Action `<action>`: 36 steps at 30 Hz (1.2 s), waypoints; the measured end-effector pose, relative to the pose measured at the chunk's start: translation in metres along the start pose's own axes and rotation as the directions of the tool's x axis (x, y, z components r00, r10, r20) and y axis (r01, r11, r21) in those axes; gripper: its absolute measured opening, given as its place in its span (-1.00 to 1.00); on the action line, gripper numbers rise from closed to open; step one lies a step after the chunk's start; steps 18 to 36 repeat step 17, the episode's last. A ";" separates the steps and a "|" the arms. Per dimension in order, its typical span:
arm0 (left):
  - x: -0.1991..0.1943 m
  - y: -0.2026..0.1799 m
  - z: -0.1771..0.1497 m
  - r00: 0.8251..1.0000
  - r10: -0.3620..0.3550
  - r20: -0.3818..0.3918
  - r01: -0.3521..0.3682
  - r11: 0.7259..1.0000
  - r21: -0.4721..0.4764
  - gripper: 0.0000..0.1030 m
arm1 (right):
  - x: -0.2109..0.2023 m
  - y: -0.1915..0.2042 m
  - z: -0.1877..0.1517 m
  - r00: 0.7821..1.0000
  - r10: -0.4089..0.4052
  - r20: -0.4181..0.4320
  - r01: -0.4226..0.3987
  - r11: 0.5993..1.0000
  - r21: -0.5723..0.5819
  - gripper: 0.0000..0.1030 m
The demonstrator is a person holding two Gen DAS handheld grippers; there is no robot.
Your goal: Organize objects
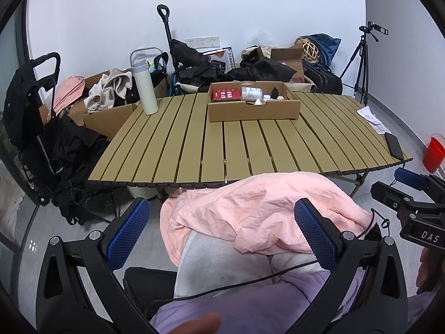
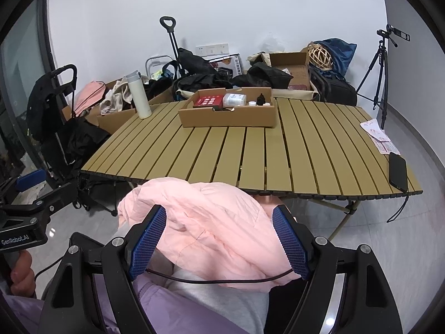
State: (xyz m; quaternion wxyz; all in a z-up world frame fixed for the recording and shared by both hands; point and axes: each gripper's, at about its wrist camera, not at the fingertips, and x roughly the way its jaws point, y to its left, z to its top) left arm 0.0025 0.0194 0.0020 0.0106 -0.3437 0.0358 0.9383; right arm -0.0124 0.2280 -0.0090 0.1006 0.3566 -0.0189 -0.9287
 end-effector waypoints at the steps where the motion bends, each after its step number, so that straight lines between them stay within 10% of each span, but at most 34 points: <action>1: 0.000 0.000 0.000 1.000 0.001 -0.001 -0.001 1.000 -0.001 1.00 | 0.000 0.000 0.000 1.000 0.001 0.000 -0.001 1.000 -0.001 0.60; 36: 0.001 0.001 0.001 1.000 -0.002 -0.011 0.002 1.000 -0.016 1.00 | 0.002 0.001 -0.002 1.000 -0.002 -0.005 0.002 1.000 -0.005 0.60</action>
